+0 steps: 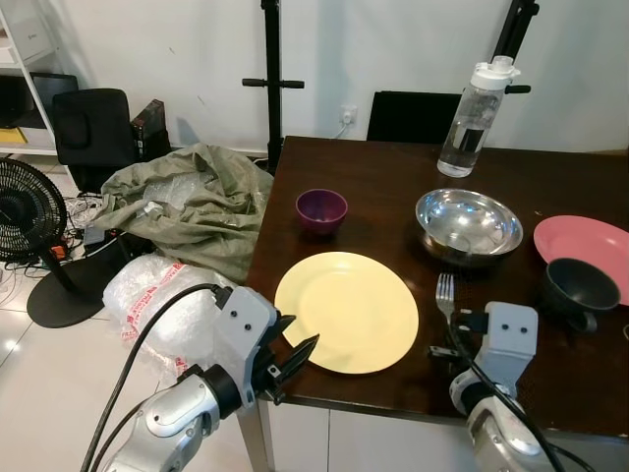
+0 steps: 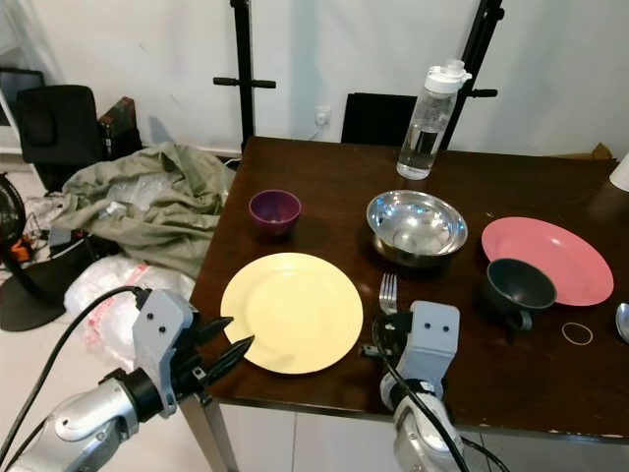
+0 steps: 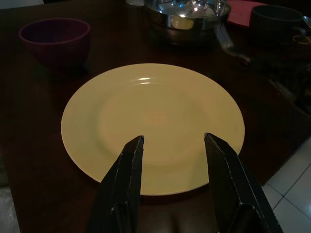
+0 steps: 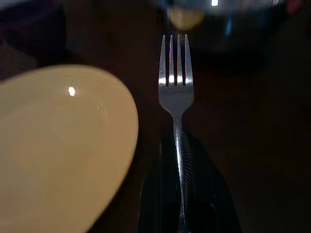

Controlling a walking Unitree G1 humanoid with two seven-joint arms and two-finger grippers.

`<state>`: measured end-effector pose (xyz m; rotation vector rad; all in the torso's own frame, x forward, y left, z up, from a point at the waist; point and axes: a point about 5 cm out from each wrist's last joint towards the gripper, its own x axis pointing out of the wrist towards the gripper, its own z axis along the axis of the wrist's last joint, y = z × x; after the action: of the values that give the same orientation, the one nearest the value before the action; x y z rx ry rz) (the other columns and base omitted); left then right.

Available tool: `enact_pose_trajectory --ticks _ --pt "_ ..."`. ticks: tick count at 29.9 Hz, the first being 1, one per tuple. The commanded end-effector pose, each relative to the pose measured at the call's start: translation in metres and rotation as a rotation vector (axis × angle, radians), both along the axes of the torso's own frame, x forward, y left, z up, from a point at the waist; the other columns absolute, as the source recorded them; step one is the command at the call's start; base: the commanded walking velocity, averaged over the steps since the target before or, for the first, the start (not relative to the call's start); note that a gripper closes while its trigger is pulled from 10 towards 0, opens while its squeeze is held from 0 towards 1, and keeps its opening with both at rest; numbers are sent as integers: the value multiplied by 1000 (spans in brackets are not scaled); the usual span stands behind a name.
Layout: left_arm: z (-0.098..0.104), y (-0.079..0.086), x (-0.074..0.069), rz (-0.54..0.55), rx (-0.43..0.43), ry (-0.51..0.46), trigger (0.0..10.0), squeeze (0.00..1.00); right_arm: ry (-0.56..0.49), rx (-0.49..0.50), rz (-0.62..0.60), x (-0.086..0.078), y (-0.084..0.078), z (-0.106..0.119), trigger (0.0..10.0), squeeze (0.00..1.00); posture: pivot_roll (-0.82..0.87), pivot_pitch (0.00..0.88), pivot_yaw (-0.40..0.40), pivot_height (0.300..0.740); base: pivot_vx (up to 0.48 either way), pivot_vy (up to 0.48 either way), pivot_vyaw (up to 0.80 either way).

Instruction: Setting the table

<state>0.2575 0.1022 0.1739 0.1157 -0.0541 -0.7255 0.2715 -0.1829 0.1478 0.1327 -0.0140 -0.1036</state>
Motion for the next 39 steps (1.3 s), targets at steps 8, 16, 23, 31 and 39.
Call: enact_pose_trajectory --ticks 8,16,23,31,39 --pt "-1 -2 8 34 15 3 10000 0 -109 -65 0 -3 3 22 10000 0 24 135 73 740 0 0 0" --pt "1 -3 17 89 -13 1 10000 0 -160 -33 17 -2 10 31 10000 0 21 131 69 740 0 0 0" --pt "2 -6 21 126 -46 12 10000 0 -175 -8 23 2 14 34 10000 0 23 129 68 740 0 0 0" --pt "2 -5 23 142 -53 11 10000 0 -185 12 25 3 15 35 10000 0 25 128 69 740 0 0 0" --pt "2 -4 24 154 -52 14 10000 0 -177 21 31 3 16 32 10000 0 28 123 69 740 -262 0 0"
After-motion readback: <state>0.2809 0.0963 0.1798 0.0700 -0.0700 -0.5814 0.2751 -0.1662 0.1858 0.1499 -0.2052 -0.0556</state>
